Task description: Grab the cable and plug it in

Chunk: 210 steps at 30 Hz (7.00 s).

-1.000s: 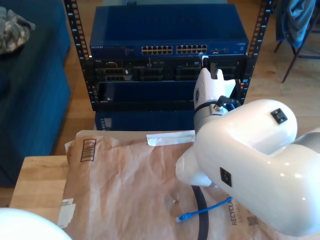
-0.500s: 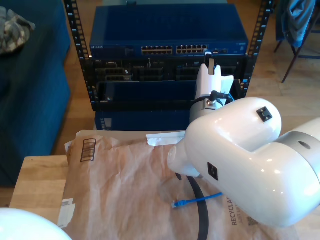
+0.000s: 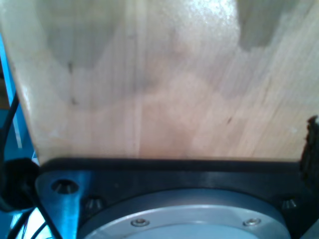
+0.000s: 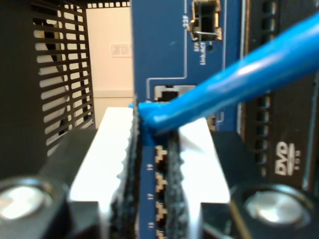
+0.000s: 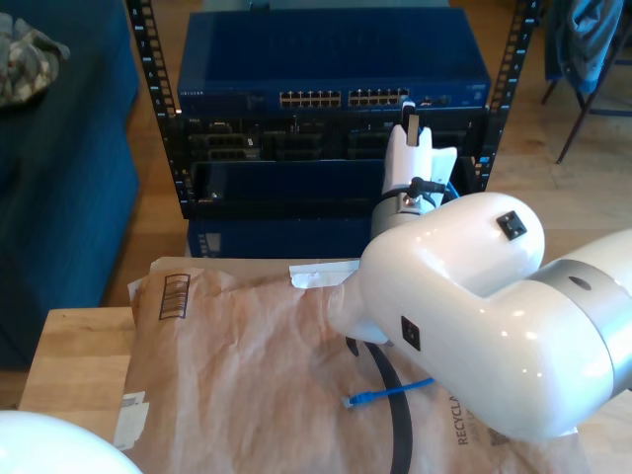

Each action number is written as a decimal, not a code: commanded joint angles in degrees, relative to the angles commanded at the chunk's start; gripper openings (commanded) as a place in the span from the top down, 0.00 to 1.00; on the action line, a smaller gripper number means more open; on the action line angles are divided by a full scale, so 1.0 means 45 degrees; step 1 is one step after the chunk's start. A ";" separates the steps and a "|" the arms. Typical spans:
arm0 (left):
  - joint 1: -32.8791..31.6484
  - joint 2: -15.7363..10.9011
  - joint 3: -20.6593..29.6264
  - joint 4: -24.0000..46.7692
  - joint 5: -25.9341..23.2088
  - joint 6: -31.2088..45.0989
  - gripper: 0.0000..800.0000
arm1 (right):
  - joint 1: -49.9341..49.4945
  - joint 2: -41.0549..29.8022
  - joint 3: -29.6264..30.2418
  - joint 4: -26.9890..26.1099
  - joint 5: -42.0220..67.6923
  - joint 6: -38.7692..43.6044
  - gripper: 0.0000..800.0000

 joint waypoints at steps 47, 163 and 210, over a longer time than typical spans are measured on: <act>0.0000 0.0000 0.0000 0.0000 0.0000 0.0000 0.00 | -0.0137 0.0527 -0.0977 -0.0098 0.0274 0.0078 1.00; 0.0000 0.0000 0.0000 0.0000 0.0000 0.0000 0.00 | -0.0274 0.0567 -0.1016 -0.0156 0.0488 0.0137 1.00; 0.0000 0.0000 0.0000 0.0000 0.0000 0.0000 0.00 | -0.0762 -0.2598 0.0547 -0.1153 0.7092 0.0176 0.00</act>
